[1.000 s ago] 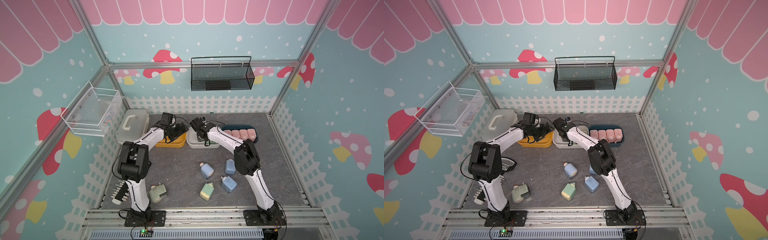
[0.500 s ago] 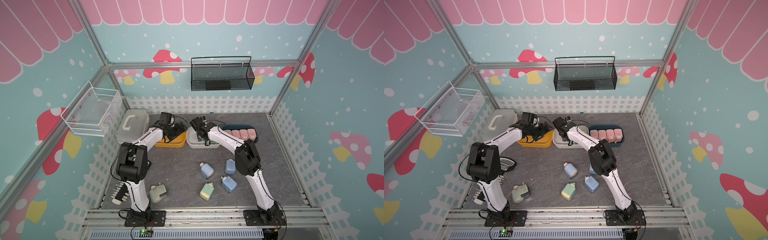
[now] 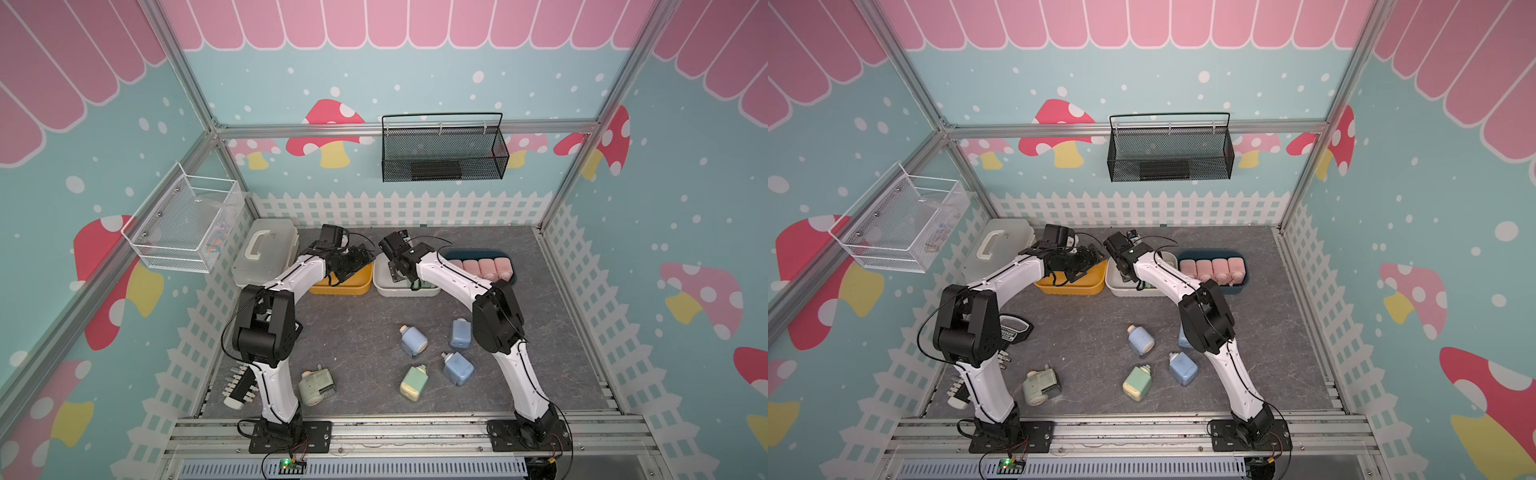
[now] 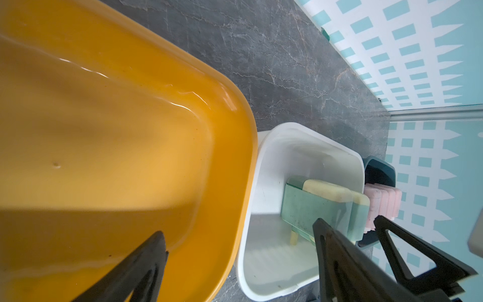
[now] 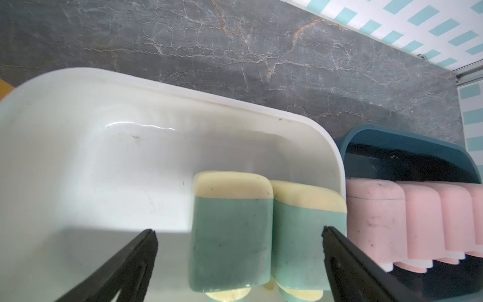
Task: Place the pencil sharpeners by color into the storage box
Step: Place the pencil sharpener in the storage box.
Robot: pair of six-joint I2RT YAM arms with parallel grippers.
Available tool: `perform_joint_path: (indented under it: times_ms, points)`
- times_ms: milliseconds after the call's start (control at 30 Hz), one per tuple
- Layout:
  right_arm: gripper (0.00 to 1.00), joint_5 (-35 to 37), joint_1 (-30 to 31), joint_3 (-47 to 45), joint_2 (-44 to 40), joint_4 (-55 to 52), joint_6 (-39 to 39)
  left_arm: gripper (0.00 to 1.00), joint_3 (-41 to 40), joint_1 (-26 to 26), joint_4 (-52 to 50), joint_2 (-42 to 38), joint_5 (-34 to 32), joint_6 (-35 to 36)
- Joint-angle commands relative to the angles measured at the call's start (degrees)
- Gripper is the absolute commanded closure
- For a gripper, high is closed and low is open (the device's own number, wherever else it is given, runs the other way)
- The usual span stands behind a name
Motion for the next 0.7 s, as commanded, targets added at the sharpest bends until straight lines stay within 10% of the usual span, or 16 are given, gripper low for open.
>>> perform_joint_path:
  times_ms: [0, 667]
  points:
    - [0.01, 3.0, -0.1, 0.5, -0.1, -0.8, -2.8, 0.05, -0.7, 0.4, -0.4, -1.7, -0.4, 1.3]
    - [0.01, 7.3, -0.4, 7.7, 7.5, -4.0, -9.4, 0.05, -0.7, 0.6, -0.3, -1.2, 0.0, 1.4]
